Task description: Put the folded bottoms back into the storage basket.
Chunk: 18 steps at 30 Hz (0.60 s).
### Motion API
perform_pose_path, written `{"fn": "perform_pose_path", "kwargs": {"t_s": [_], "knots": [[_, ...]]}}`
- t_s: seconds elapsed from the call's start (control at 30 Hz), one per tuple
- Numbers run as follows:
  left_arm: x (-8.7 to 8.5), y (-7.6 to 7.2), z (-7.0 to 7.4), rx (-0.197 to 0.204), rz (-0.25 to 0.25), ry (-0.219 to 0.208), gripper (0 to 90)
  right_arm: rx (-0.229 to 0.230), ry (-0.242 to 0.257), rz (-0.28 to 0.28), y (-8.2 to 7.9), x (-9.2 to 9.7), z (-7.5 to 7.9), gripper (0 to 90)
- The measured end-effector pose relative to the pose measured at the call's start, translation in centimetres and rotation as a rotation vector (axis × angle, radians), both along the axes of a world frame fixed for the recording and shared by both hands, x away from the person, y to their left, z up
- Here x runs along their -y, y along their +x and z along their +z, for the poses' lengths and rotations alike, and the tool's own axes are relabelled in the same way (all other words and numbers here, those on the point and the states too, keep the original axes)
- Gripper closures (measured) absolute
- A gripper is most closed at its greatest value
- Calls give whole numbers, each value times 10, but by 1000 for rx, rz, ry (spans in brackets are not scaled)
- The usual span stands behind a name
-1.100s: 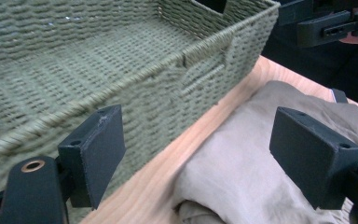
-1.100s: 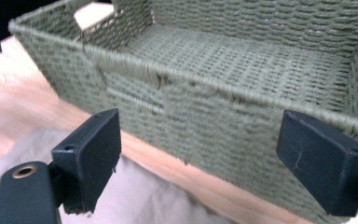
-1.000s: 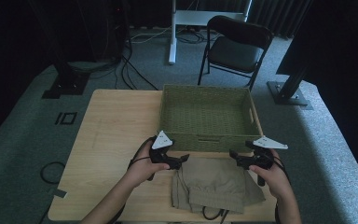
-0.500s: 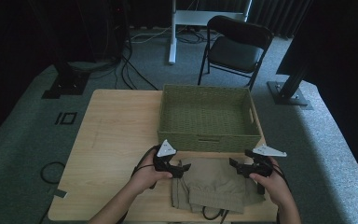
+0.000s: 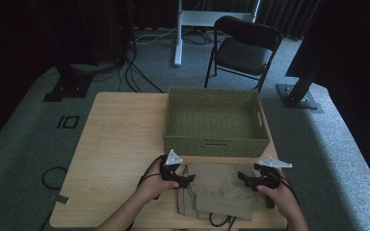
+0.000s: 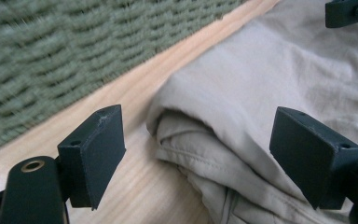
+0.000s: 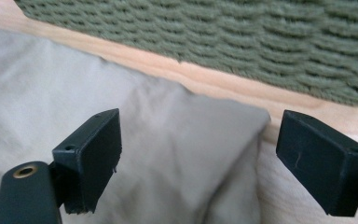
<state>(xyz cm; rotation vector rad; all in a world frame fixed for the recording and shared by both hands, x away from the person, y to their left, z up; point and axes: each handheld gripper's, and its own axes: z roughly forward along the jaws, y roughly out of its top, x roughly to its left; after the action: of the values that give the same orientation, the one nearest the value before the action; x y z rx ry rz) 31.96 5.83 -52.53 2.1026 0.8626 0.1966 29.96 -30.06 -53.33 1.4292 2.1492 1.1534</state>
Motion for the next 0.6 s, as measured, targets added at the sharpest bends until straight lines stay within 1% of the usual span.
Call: {"fn": "perform_pose_path", "kwargs": {"t_s": [0.07, 0.2, 0.27, 0.33, 0.37, 0.47, 0.5, 0.53, 0.6], "knots": [[1, 0, -3, -6, -1, 12, 191, -11, -8, -1, 0, 1, -3, 138], [3, 1, -5, -12, 16, 11, 190, -33, -19, 2, -2, -1, -8, 138], [3, 2, -6, -12, 26, 20, 191, -45, -36, 13, -2, -3, -11, 138], [3, 2, -8, -22, 28, 18, 190, -59, -46, 20, -2, -5, -15, 138], [3, 2, -9, -23, 33, 25, 190, -64, -54, 21, -2, -5, -16, 138], [4, 2, -12, -28, 24, 30, 190, -60, -66, 24, -2, -7, -18, 140], [7, 2, -16, -37, 18, 30, 190, -57, -71, 26, -2, -7, -18, 145], [9, 1, -17, -39, 12, 32, 190, -48, -95, 33, -2, -9, -18, 147], [11, 1, -20, -38, 9, 37, 190, -39, -118, 39, -3, -11, -19, 147]]}}
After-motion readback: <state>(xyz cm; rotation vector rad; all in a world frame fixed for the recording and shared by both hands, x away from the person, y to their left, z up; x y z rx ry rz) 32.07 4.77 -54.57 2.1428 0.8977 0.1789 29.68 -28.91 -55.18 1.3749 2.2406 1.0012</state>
